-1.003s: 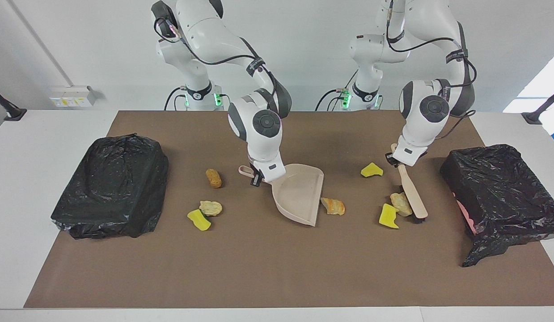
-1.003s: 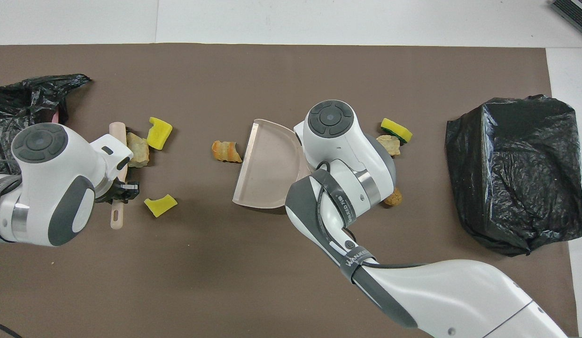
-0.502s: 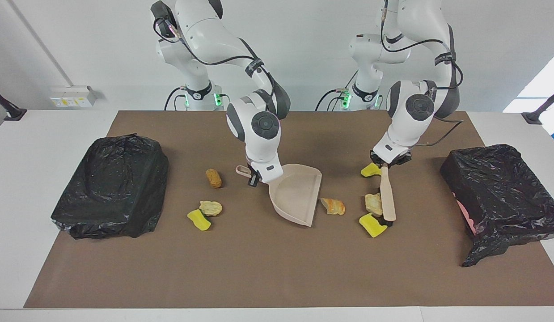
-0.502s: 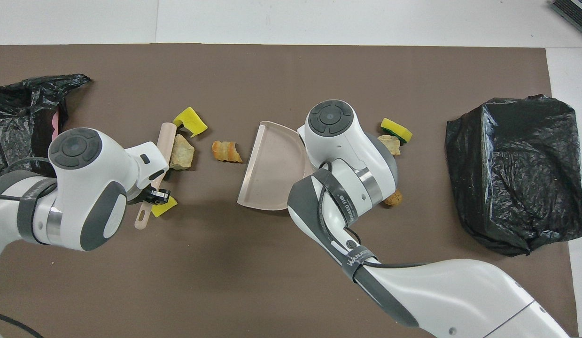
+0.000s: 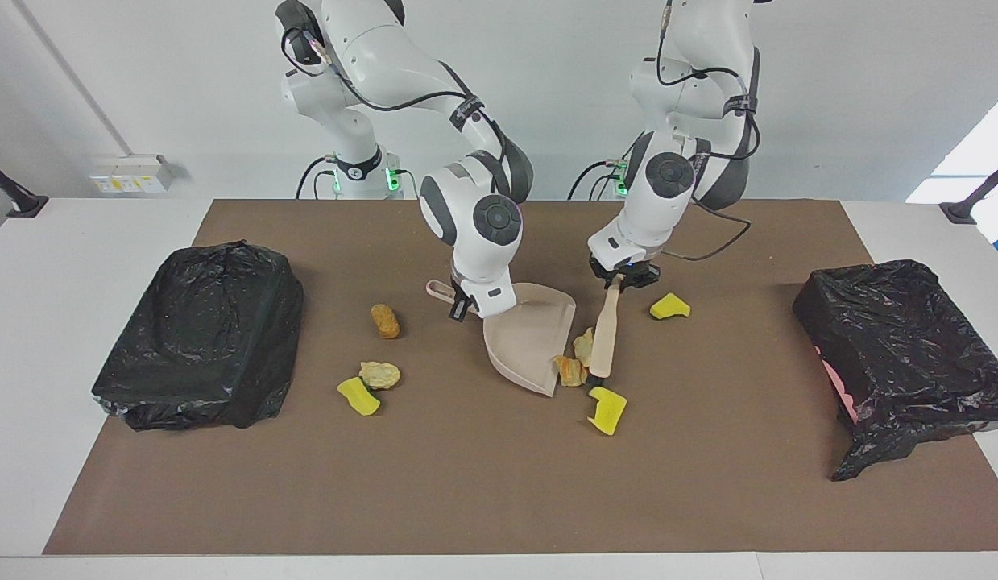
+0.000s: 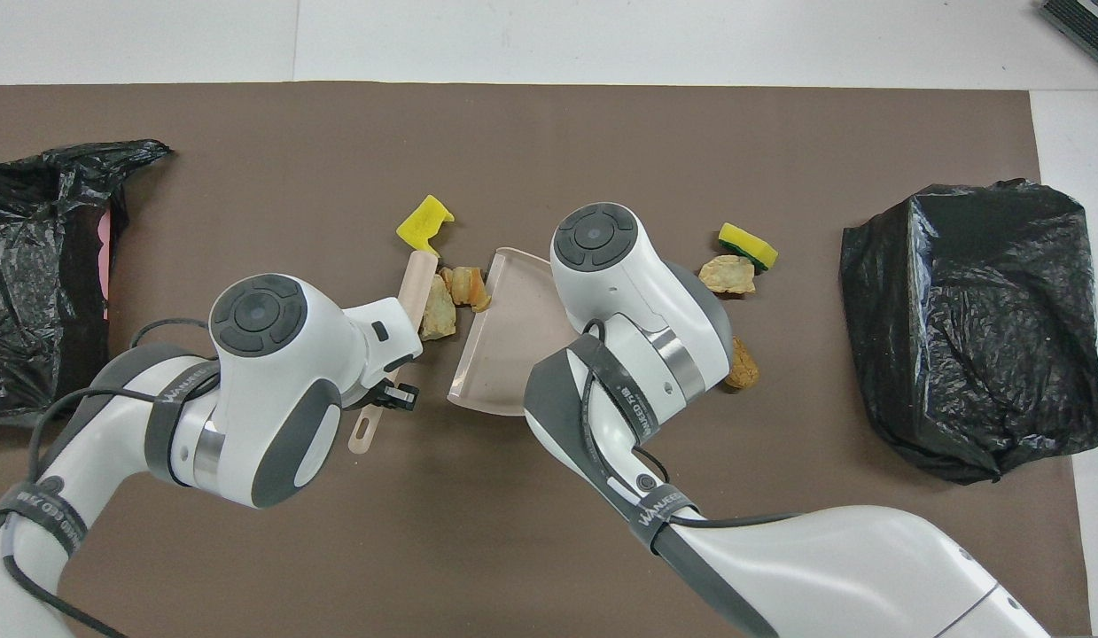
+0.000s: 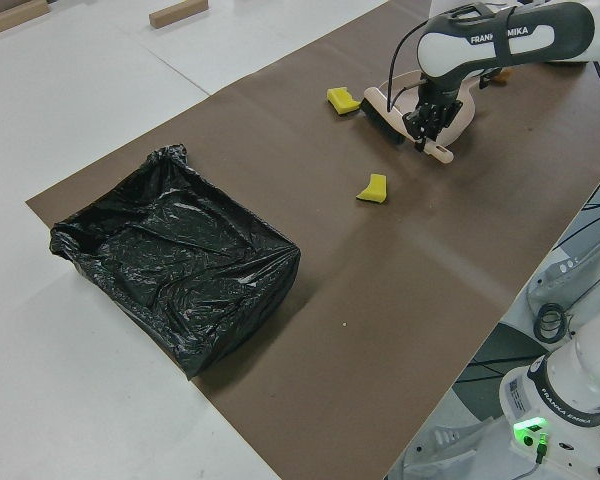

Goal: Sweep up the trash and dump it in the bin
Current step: 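Sweep the bread and sponge pieces toward the dustpan with the left gripper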

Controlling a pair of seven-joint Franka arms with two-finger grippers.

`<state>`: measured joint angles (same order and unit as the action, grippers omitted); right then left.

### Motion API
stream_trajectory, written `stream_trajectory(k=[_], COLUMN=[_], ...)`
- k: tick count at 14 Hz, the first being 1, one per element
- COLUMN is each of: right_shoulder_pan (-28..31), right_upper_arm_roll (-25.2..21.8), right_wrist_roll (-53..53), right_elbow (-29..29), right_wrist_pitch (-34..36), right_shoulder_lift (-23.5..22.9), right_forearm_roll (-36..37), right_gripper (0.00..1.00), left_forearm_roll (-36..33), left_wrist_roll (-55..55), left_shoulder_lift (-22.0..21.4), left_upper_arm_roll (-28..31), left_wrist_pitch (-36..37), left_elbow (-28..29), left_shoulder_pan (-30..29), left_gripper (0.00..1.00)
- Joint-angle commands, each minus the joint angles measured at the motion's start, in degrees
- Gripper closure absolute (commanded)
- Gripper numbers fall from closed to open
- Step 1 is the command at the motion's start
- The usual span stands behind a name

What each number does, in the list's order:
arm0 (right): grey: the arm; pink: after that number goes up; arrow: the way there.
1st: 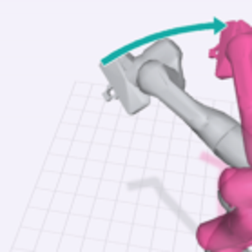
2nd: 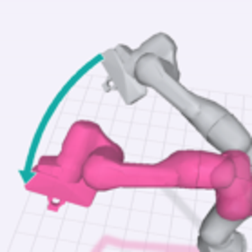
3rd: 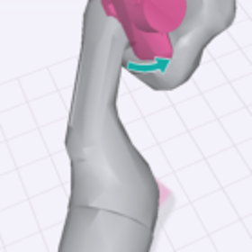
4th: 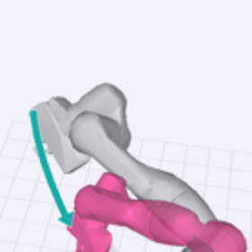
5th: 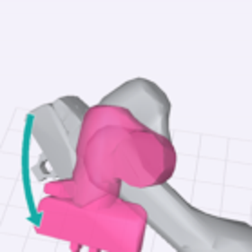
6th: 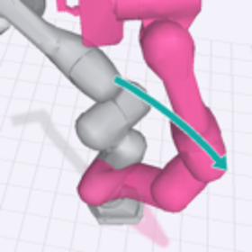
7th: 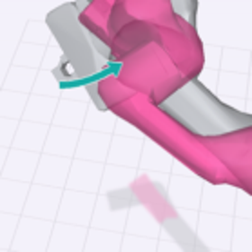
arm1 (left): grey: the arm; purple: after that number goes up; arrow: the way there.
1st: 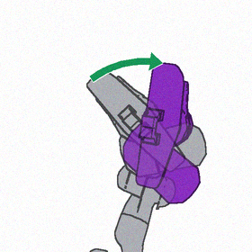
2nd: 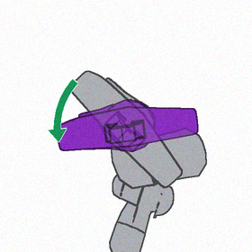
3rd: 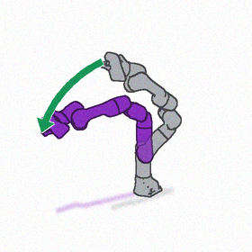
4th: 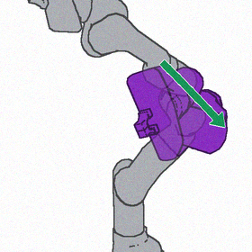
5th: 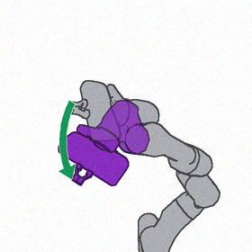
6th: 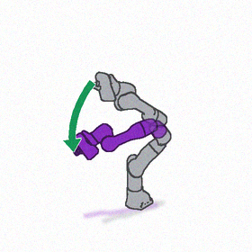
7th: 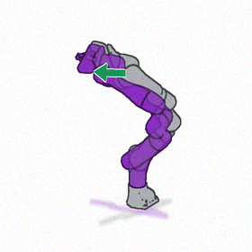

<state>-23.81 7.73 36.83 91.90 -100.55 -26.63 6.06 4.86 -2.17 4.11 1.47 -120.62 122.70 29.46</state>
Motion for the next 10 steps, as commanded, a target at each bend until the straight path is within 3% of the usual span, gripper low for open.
stream_trajectory(k=[1,6,10], right_shoulder_pan=[0.08,0.08,0.08], right_upper_arm_roll=[0.44,0.53,0.53], right_wrist_roll=[-1.15,-1.32,-1.76], right_elbow=[1.18,1.18,1.18], right_wrist_pitch=[-0.08,0.0,-0.17], right_shoulder_lift=[1.15,1.23,1.15], right_forearm_roll=[1.05,1.05,1.05], right_gripper=[1.0,1.0,1.0], left_forearm_roll=[1.46,5.76,4.54], left_wrist_roll=[0.59,0.58,0.58], left_shoulder_lift=[-0.51,-0.86,0.36], left_upper_arm_roll=[-0.49,-0.24,0.03], left_wrist_pitch=[0.9,16.0,16.12], left_elbow=[-1.05,-11.85,-15.2], left_shoulder_pan=[2.09,1.22,-2.72], left_gripper=[1.0,1.0,1.0])
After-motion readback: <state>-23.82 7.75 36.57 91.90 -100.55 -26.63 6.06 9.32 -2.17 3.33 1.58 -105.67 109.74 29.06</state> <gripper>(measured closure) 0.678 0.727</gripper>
